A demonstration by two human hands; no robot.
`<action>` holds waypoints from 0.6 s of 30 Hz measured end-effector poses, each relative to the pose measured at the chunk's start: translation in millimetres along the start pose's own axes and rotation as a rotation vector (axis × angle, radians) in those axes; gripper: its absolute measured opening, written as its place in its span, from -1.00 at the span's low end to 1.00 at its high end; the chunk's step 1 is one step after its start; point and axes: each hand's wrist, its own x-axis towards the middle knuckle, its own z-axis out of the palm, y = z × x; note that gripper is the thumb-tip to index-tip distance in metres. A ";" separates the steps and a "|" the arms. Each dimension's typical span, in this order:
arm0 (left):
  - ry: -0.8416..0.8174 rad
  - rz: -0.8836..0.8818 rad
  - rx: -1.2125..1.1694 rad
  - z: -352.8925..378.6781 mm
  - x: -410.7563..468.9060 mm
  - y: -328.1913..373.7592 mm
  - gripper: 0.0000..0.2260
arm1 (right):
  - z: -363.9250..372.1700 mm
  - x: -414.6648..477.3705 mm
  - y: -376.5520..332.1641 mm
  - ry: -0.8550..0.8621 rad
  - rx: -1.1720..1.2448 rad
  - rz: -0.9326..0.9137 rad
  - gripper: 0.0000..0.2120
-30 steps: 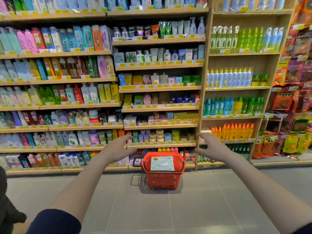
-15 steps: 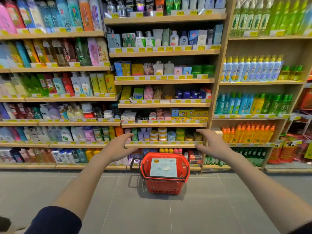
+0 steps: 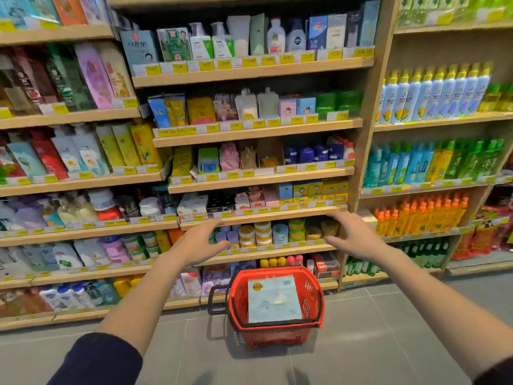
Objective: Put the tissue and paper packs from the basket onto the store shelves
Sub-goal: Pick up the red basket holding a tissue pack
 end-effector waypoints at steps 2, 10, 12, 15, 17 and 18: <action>-0.035 0.008 -0.007 9.6 25.0 -9.0 -0.46 | 11.0 18.8 9.9 -0.010 0.023 0.022 -0.44; -0.133 -0.049 -0.016 70.0 138.6 -50.7 -0.44 | 73.7 107.6 82.3 -0.113 0.030 0.157 -0.40; -0.170 -0.080 -0.045 90.7 169.5 -62.7 -0.43 | 92.2 132.1 105.8 -0.151 0.036 0.175 -0.41; -0.218 -0.141 -0.088 122.0 209.1 -78.6 -0.42 | 118.2 167.9 141.0 -0.222 0.065 0.208 -0.41; -0.262 -0.186 -0.126 143.7 229.2 -90.1 -0.42 | 134.7 186.6 162.0 -0.262 0.093 0.245 -0.42; -0.284 -0.207 -0.150 153.1 236.8 -94.1 -0.42 | 143.4 194.8 171.8 -0.279 0.106 0.262 -0.42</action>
